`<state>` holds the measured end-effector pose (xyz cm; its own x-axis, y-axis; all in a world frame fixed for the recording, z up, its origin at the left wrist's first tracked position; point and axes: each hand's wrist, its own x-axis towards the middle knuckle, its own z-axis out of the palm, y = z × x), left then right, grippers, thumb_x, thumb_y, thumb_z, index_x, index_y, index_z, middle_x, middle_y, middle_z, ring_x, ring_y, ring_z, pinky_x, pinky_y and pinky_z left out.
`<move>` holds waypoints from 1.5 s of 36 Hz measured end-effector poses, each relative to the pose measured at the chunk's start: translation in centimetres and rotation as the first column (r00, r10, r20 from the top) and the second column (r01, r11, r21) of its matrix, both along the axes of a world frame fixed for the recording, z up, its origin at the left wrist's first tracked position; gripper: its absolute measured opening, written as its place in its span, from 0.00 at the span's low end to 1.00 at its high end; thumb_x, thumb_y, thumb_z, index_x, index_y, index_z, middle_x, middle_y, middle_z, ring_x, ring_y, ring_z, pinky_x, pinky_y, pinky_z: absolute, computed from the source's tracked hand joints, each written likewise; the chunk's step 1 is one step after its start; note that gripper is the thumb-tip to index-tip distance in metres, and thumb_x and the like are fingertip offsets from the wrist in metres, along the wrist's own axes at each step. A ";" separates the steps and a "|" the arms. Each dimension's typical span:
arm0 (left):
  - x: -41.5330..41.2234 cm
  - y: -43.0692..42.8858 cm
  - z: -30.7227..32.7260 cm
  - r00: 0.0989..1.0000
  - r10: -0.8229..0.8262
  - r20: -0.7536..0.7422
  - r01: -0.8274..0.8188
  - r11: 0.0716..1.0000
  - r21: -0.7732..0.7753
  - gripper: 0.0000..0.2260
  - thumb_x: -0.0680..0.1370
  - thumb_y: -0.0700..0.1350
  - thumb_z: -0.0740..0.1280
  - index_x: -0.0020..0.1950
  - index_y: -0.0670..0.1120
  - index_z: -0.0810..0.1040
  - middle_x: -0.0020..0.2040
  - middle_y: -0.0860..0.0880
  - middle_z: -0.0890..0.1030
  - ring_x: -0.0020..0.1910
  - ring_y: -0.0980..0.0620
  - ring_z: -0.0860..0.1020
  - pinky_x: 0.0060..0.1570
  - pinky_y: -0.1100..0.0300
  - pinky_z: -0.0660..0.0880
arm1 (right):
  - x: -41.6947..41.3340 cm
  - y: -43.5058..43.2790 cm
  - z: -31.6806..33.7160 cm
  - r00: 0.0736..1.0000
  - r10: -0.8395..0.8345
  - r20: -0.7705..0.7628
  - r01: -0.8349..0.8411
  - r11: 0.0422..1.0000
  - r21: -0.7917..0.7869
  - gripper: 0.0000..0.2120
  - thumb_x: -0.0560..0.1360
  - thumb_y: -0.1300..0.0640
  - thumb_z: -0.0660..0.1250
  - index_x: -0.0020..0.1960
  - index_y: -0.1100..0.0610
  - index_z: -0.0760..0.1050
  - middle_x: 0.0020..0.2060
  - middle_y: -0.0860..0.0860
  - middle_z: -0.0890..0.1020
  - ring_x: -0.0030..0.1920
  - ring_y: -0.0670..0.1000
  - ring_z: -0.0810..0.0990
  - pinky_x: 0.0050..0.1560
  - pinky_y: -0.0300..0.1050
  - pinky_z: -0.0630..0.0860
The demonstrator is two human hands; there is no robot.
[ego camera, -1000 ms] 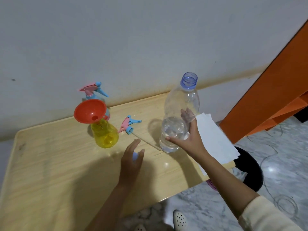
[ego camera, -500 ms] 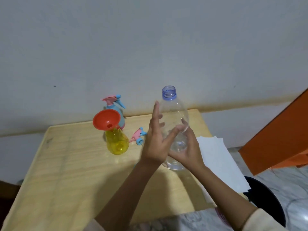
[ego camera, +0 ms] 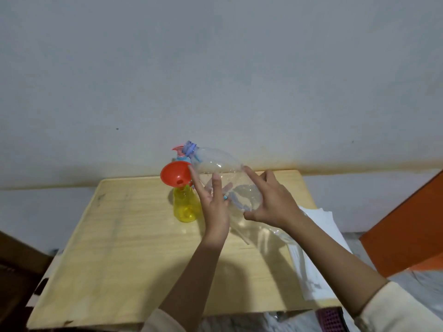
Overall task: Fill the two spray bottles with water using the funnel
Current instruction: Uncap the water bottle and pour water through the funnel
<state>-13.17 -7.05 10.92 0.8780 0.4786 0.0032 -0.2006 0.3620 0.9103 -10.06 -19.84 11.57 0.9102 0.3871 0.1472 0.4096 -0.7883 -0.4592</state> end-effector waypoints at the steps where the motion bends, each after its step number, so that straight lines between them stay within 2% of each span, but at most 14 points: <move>1: -0.1 -0.1 -0.2 1.000 0.007 -0.012 -0.007 1.000 -0.016 0.26 0.79 0.54 0.60 0.72 0.69 0.51 0.69 0.45 0.69 0.54 0.46 0.82 0.47 0.59 0.79 | 0.0 0.1 0.0 1.000 0.001 0.000 -0.001 0.999 -0.032 0.51 0.59 0.49 0.74 0.74 0.39 0.50 0.49 0.50 0.65 0.44 0.49 0.69 0.42 0.43 0.69; 3: -0.2 -0.3 -0.7 1.000 0.012 -0.027 -0.013 0.999 -0.041 0.26 0.80 0.54 0.59 0.73 0.68 0.50 0.69 0.45 0.69 0.52 0.47 0.82 0.51 0.54 0.78 | 0.0 0.2 0.1 1.000 0.001 0.005 -0.001 0.996 -0.094 0.51 0.58 0.48 0.74 0.74 0.38 0.50 0.48 0.50 0.65 0.43 0.50 0.68 0.41 0.43 0.68; 6: -0.1 -0.4 -1.5 0.998 0.026 -0.054 -0.029 0.998 -0.062 0.25 0.80 0.54 0.59 0.73 0.68 0.51 0.67 0.46 0.71 0.52 0.48 0.82 0.52 0.54 0.77 | -0.1 0.3 0.2 1.000 -0.002 -0.008 0.000 0.987 -0.164 0.51 0.59 0.47 0.74 0.74 0.38 0.49 0.49 0.49 0.64 0.43 0.49 0.66 0.42 0.43 0.66; 10: 0.1 -0.8 -1.9 0.995 0.036 -0.096 -0.047 0.993 -0.107 0.27 0.77 0.59 0.60 0.72 0.70 0.51 0.65 0.47 0.73 0.59 0.46 0.79 0.52 0.52 0.76 | 0.0 0.2 0.4 1.000 -0.005 -0.017 0.001 0.974 -0.227 0.51 0.60 0.47 0.75 0.74 0.38 0.48 0.49 0.49 0.62 0.46 0.50 0.66 0.45 0.43 0.65; 15: 0.4 -1.3 -2.3 0.993 0.040 -0.113 -0.061 0.980 -0.190 0.25 0.80 0.55 0.58 0.72 0.68 0.51 0.63 0.47 0.73 0.56 0.44 0.81 0.49 0.53 0.77 | 0.2 0.1 0.5 1.000 -0.015 -0.014 0.011 0.959 -0.284 0.51 0.60 0.46 0.75 0.74 0.38 0.48 0.49 0.50 0.62 0.52 0.52 0.69 0.48 0.45 0.65; 19: 0.5 -1.6 -2.2 0.993 0.033 -0.115 -0.056 0.976 -0.209 0.25 0.80 0.55 0.57 0.74 0.65 0.49 0.62 0.50 0.72 0.45 0.55 0.84 0.52 0.51 0.75 | 0.3 0.0 0.7 1.000 -0.025 -0.005 0.022 0.947 -0.321 0.51 0.60 0.47 0.75 0.74 0.38 0.48 0.52 0.52 0.64 0.54 0.54 0.70 0.49 0.47 0.65; 23: 0.7 -2.0 -1.8 0.992 0.011 -0.126 -0.041 0.972 -0.232 0.25 0.80 0.56 0.57 0.73 0.67 0.49 0.63 0.48 0.71 0.48 0.48 0.83 0.55 0.48 0.74 | 0.5 -0.1 1.0 0.999 -0.029 0.015 0.032 0.933 -0.359 0.50 0.60 0.47 0.75 0.74 0.39 0.49 0.55 0.53 0.66 0.55 0.55 0.71 0.49 0.48 0.67; 27: 0.9 -2.2 -1.6 0.991 0.002 -0.133 -0.039 0.961 -0.275 0.24 0.80 0.56 0.56 0.73 0.67 0.49 0.64 0.46 0.72 0.50 0.45 0.82 0.52 0.49 0.75 | 0.6 -0.3 1.6 0.999 -0.035 0.021 0.040 0.919 -0.392 0.50 0.61 0.47 0.75 0.74 0.39 0.48 0.56 0.54 0.66 0.57 0.55 0.70 0.51 0.48 0.67; 33: 0.8 -2.7 -1.4 0.992 0.021 -0.126 -0.063 0.941 -0.331 0.24 0.81 0.55 0.55 0.74 0.66 0.49 0.54 0.56 0.73 0.43 0.52 0.82 0.49 0.50 0.76 | 0.5 -0.4 2.3 0.998 -0.028 0.049 0.047 0.891 -0.451 0.50 0.61 0.47 0.74 0.74 0.40 0.48 0.58 0.54 0.65 0.58 0.56 0.70 0.53 0.49 0.67; 36: 0.7 -3.0 -1.4 0.993 0.039 -0.114 -0.077 0.934 -0.349 0.23 0.82 0.54 0.54 0.74 0.64 0.50 0.59 0.57 0.68 0.37 0.62 0.79 0.54 0.47 0.73 | 0.4 -0.3 2.6 0.998 -0.022 0.062 0.050 0.874 -0.484 0.50 0.61 0.47 0.74 0.74 0.40 0.47 0.60 0.55 0.65 0.58 0.56 0.70 0.53 0.49 0.67; 38: 0.7 -2.9 -1.4 0.993 0.033 -0.113 -0.072 0.933 -0.353 0.22 0.82 0.54 0.54 0.74 0.65 0.50 0.64 0.55 0.65 0.40 0.58 0.79 0.55 0.46 0.72 | 0.4 -0.3 2.7 0.998 -0.023 0.063 0.050 0.870 -0.490 0.50 0.61 0.46 0.74 0.74 0.40 0.48 0.60 0.55 0.65 0.59 0.56 0.70 0.53 0.50 0.67; 41: 0.6 -2.7 -1.6 0.989 0.016 -0.149 -0.072 0.922 -0.380 0.22 0.81 0.56 0.55 0.73 0.66 0.51 0.75 0.53 0.60 0.56 0.44 0.77 0.55 0.46 0.72 | 0.3 -0.3 2.7 0.998 -0.025 0.063 0.052 0.869 -0.491 0.50 0.61 0.46 0.74 0.74 0.40 0.48 0.60 0.55 0.64 0.59 0.56 0.70 0.53 0.50 0.67; 43: 0.6 -2.6 -1.7 0.987 0.000 -0.161 -0.066 0.912 -0.404 0.23 0.81 0.56 0.55 0.73 0.67 0.51 0.77 0.50 0.58 0.63 0.39 0.72 0.54 0.45 0.72 | 0.3 -0.2 2.8 0.997 -0.026 0.067 0.056 0.869 -0.492 0.50 0.61 0.46 0.74 0.74 0.39 0.49 0.60 0.55 0.65 0.59 0.56 0.70 0.53 0.50 0.67; 54: 0.6 -2.5 -1.3 0.983 -0.031 -0.181 -0.059 0.879 -0.473 0.24 0.81 0.56 0.55 0.74 0.67 0.49 0.78 0.51 0.55 0.70 0.36 0.65 0.59 0.41 0.68 | 0.0 0.3 3.3 0.996 -0.026 0.090 0.068 0.859 -0.508 0.48 0.61 0.46 0.74 0.74 0.40 0.50 0.59 0.54 0.65 0.58 0.56 0.70 0.54 0.50 0.67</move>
